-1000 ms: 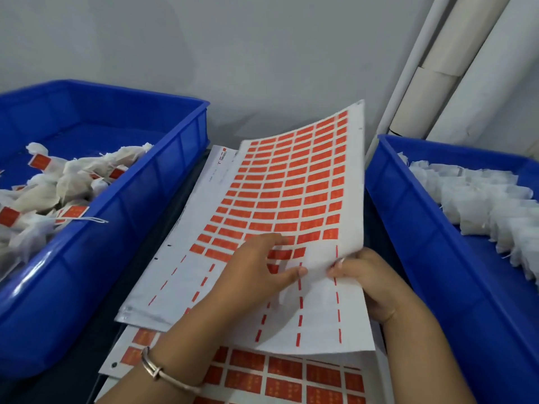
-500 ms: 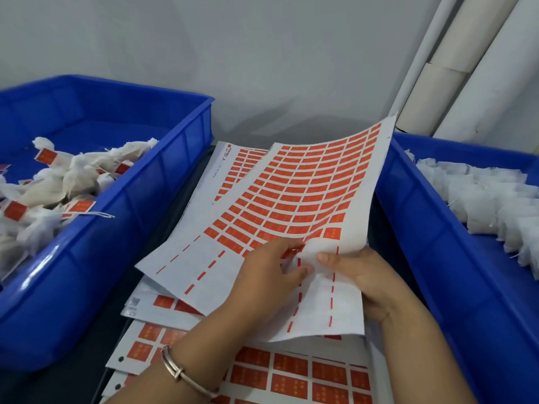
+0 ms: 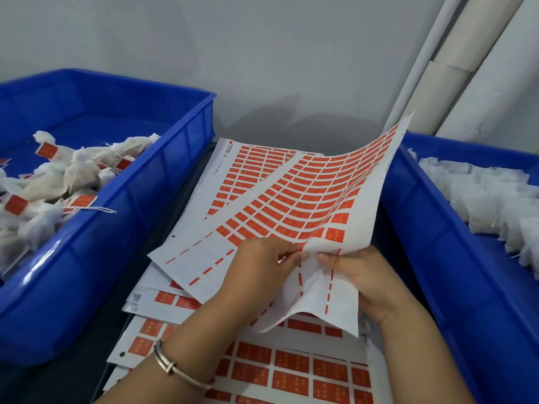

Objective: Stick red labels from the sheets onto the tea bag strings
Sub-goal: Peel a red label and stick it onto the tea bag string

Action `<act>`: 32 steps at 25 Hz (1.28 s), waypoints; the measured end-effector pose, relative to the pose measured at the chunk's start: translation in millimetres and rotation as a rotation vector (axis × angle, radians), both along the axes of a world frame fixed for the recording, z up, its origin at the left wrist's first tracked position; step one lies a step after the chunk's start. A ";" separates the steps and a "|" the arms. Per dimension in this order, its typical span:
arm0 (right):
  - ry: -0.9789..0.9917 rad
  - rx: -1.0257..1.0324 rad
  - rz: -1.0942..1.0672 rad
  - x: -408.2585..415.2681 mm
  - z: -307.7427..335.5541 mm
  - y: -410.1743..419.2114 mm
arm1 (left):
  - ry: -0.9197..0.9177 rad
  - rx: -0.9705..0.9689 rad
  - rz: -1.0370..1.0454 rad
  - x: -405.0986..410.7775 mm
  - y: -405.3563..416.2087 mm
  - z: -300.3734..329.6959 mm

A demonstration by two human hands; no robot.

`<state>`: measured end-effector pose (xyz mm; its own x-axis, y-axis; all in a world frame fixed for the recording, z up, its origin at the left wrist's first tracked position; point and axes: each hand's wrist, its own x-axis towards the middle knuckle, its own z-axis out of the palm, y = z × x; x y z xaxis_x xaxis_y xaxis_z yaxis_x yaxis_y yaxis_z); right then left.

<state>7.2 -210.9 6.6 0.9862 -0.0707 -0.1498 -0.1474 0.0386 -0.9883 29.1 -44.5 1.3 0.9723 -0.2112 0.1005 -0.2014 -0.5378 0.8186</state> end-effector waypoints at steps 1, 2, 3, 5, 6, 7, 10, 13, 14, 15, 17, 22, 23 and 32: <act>0.003 -0.001 0.000 0.1 0.6 -0.4 | -0.077 0.087 -0.020 0.5 1.4 0.7; 0.008 -0.004 0.000 0.2 0.9 -0.6 | -0.155 0.174 -0.047 1.3 3.1 1.8; 0.013 -0.008 -0.001 0.5 0.8 -0.8 | -0.220 0.248 -0.082 1.9 4.2 3.3; 0.016 -0.009 -0.004 1.2 0.0 -1.3 | -0.287 0.341 -0.153 3.7 5.0 5.5; 0.014 -0.004 -0.004 1.2 -0.4 -1.4 | -0.298 0.357 -0.175 4.7 5.2 5.9; 0.010 0.005 -0.003 1.2 -0.6 -1.4 | -0.296 0.356 -0.188 5.3 5.5 6.3; -0.002 0.043 0.011 0.4 -0.6 -1.9 | -0.211 0.292 -0.205 5.2 6.8 6.8; 0.002 0.066 0.036 0.2 -1.2 -3.9 | -0.016 0.118 -0.179 5.9 5.5 4.8; 0.009 0.063 0.041 0.0 -1.0 -4.4 | 0.047 0.058 -0.155 6.5 5.4 4.4; 0.011 0.065 0.044 0.0 -1.0 -4.8 | 0.086 0.016 -0.135 7.0 5.4 4.3; 0.002 0.083 0.056 0.0 -1.0 -5.8 | 0.081 -0.013 -0.132 7.1 6.1 4.2; 0.003 0.089 0.075 -0.2 -2.0 -6.0 | 0.037 -0.025 -0.074 3.8 5.1 3.5; 0.002 0.091 0.072 0.0 -2.5 -6.1 | 0.036 -0.026 -0.063 3.4 4.9 3.4; 0.000 0.072 0.049 1.0 -2.1 -7.7 | -0.104 0.142 -0.153 4.9 6.5 3.4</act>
